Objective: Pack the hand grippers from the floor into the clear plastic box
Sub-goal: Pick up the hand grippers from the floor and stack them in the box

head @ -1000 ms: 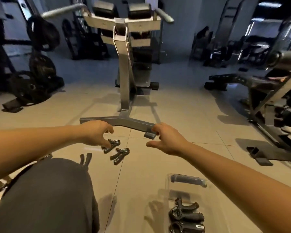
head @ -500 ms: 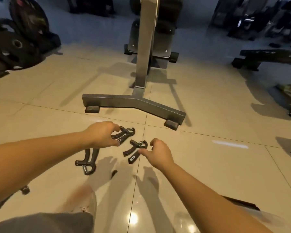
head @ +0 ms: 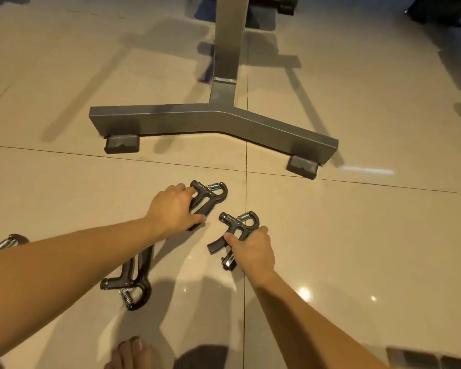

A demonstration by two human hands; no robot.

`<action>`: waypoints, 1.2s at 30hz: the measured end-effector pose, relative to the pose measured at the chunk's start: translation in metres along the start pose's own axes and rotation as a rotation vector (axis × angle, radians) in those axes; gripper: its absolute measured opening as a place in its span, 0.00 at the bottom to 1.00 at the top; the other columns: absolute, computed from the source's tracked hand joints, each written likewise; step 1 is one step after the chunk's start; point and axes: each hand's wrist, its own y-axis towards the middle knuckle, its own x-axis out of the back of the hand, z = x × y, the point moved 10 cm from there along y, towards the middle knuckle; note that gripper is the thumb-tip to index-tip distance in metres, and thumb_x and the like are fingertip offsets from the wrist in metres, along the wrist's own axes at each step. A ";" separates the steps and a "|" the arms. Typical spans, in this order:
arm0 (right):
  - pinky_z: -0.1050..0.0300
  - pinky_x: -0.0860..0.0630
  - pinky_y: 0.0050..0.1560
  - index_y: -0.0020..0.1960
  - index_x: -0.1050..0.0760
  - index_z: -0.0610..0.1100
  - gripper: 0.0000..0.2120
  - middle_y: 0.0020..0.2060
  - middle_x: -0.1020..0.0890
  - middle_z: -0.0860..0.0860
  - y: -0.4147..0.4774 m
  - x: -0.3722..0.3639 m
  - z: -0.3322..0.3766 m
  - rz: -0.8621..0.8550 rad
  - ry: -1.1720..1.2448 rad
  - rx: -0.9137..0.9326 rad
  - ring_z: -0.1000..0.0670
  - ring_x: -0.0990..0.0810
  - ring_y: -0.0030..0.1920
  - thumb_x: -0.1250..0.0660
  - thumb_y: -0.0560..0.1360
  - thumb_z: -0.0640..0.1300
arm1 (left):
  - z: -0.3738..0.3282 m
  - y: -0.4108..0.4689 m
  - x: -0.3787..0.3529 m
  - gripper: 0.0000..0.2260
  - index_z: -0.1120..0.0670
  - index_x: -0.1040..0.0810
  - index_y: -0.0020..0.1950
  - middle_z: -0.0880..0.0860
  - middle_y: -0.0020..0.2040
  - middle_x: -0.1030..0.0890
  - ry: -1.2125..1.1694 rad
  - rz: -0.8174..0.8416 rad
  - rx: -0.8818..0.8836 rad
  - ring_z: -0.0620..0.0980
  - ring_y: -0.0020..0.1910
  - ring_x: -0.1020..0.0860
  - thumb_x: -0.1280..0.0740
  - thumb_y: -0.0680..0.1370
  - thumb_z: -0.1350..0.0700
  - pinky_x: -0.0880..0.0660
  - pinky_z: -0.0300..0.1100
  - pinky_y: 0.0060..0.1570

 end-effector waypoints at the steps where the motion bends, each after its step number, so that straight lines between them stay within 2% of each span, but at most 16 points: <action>1: 0.48 0.23 0.53 0.65 0.34 0.41 0.30 0.59 0.25 0.45 0.000 0.003 0.002 -0.064 -0.079 0.022 0.42 0.22 0.59 0.30 0.74 0.61 | 0.003 0.005 -0.007 0.31 0.52 0.24 0.61 0.52 0.52 0.23 -0.003 0.013 0.008 0.54 0.55 0.24 0.29 0.69 0.31 0.27 0.48 0.49; 2: 0.47 0.24 0.53 0.65 0.34 0.42 0.27 0.59 0.26 0.45 -0.002 0.010 0.009 -0.150 -0.187 0.086 0.42 0.23 0.59 0.32 0.76 0.59 | 0.005 0.009 -0.013 0.31 0.52 0.24 0.60 0.51 0.51 0.24 -0.007 0.023 0.012 0.54 0.54 0.24 0.29 0.68 0.31 0.27 0.48 0.48; 4: 0.47 0.26 0.54 0.65 0.32 0.43 0.21 0.58 0.27 0.45 -0.010 0.021 0.031 -0.293 -0.390 0.338 0.43 0.26 0.58 0.34 0.76 0.52 | 0.006 0.012 -0.024 0.30 0.52 0.25 0.59 0.51 0.51 0.24 -0.017 0.049 0.005 0.54 0.53 0.25 0.27 0.68 0.32 0.28 0.47 0.47; 5: 0.47 0.27 0.56 0.65 0.31 0.44 0.22 0.58 0.28 0.45 -0.014 0.018 0.042 -0.286 -0.465 0.493 0.43 0.27 0.58 0.33 0.74 0.48 | 0.006 0.012 -0.028 0.29 0.52 0.26 0.59 0.51 0.51 0.24 -0.032 0.053 -0.003 0.53 0.54 0.25 0.27 0.69 0.34 0.28 0.47 0.48; 8: 0.43 0.35 0.71 0.70 0.30 0.49 0.33 0.70 0.31 0.45 -0.022 -0.015 0.051 -0.013 -0.695 0.857 0.40 0.33 0.71 0.28 0.66 0.41 | 0.010 0.011 -0.035 0.29 0.53 0.26 0.61 0.52 0.53 0.26 -0.116 0.036 0.016 0.54 0.55 0.27 0.25 0.68 0.38 0.26 0.48 0.51; 10: 0.41 0.41 0.75 0.71 0.31 0.51 0.37 0.75 0.36 0.45 -0.027 -0.026 0.050 0.083 -0.820 0.958 0.39 0.39 0.75 0.26 0.64 0.38 | 0.013 0.011 -0.041 0.30 0.54 0.26 0.61 0.53 0.53 0.27 -0.164 0.064 0.066 0.54 0.55 0.28 0.24 0.66 0.40 0.25 0.50 0.53; 14: 0.44 0.40 0.73 0.72 0.32 0.52 0.33 0.75 0.38 0.45 -0.025 -0.027 0.053 0.082 -0.963 1.002 0.40 0.40 0.74 0.28 0.68 0.41 | 0.015 0.004 -0.049 0.33 0.54 0.31 0.58 0.52 0.51 0.27 -0.262 0.130 0.161 0.54 0.52 0.27 0.23 0.60 0.42 0.25 0.50 0.50; 16: 0.45 0.38 0.71 0.70 0.31 0.53 0.31 0.73 0.36 0.46 -0.024 -0.025 0.056 0.063 -1.021 1.040 0.41 0.38 0.72 0.27 0.69 0.45 | 0.014 -0.002 -0.048 0.32 0.54 0.33 0.58 0.51 0.47 0.25 -0.338 0.130 0.189 0.53 0.47 0.25 0.23 0.62 0.45 0.27 0.46 0.42; 18: 0.44 0.38 0.71 0.68 0.29 0.51 0.29 0.72 0.35 0.46 -0.022 -0.024 0.053 0.059 -1.089 1.074 0.41 0.38 0.71 0.26 0.69 0.51 | 0.015 -0.008 -0.045 0.31 0.54 0.34 0.60 0.50 0.45 0.24 -0.381 0.131 0.207 0.53 0.43 0.23 0.23 0.64 0.47 0.28 0.45 0.38; 21: 0.42 0.41 0.74 0.69 0.29 0.45 0.35 0.69 0.30 0.47 -0.027 -0.016 0.039 0.070 -1.131 1.121 0.42 0.35 0.71 0.25 0.67 0.59 | 0.005 -0.025 -0.034 0.29 0.52 0.35 0.59 0.50 0.43 0.23 -0.368 0.112 0.152 0.50 0.40 0.23 0.23 0.66 0.48 0.29 0.44 0.35; 23: 0.42 0.43 0.76 0.65 0.28 0.45 0.32 0.64 0.25 0.48 -0.037 -0.006 0.031 0.080 -1.119 1.157 0.43 0.33 0.70 0.26 0.67 0.59 | -0.004 -0.040 -0.024 0.28 0.51 0.36 0.58 0.48 0.41 0.23 -0.365 0.082 0.106 0.49 0.38 0.23 0.24 0.66 0.49 0.31 0.43 0.33; 26: 0.43 0.46 0.77 0.61 0.27 0.47 0.26 0.57 0.21 0.50 -0.055 0.028 0.024 0.092 -1.071 1.157 0.45 0.29 0.67 0.28 0.69 0.58 | -0.024 -0.064 -0.006 0.27 0.49 0.35 0.58 0.47 0.43 0.22 -0.381 0.024 0.075 0.50 0.39 0.22 0.23 0.68 0.44 0.31 0.44 0.35; 29: 0.43 0.46 0.77 0.58 0.28 0.49 0.24 0.51 0.20 0.51 -0.079 0.075 0.022 0.034 -1.051 1.196 0.47 0.26 0.61 0.28 0.69 0.61 | -0.057 -0.091 0.017 0.27 0.48 0.33 0.59 0.46 0.45 0.21 -0.399 -0.033 0.045 0.48 0.41 0.22 0.24 0.69 0.39 0.29 0.44 0.37; 33: 0.43 0.45 0.77 0.60 0.26 0.51 0.21 0.50 0.21 0.54 -0.128 0.146 0.016 -0.052 -1.033 1.269 0.48 0.26 0.59 0.31 0.72 0.61 | -0.110 -0.131 0.054 0.25 0.46 0.30 0.59 0.43 0.47 0.21 -0.508 -0.114 0.033 0.45 0.45 0.21 0.26 0.70 0.36 0.24 0.47 0.45; 36: 0.43 0.43 0.76 0.61 0.26 0.51 0.22 0.50 0.22 0.54 -0.167 0.197 0.002 -0.113 -1.072 1.324 0.48 0.26 0.58 0.32 0.72 0.61 | -0.153 -0.165 0.078 0.24 0.46 0.29 0.58 0.44 0.47 0.20 -0.545 -0.142 0.031 0.46 0.42 0.19 0.24 0.69 0.39 0.22 0.48 0.45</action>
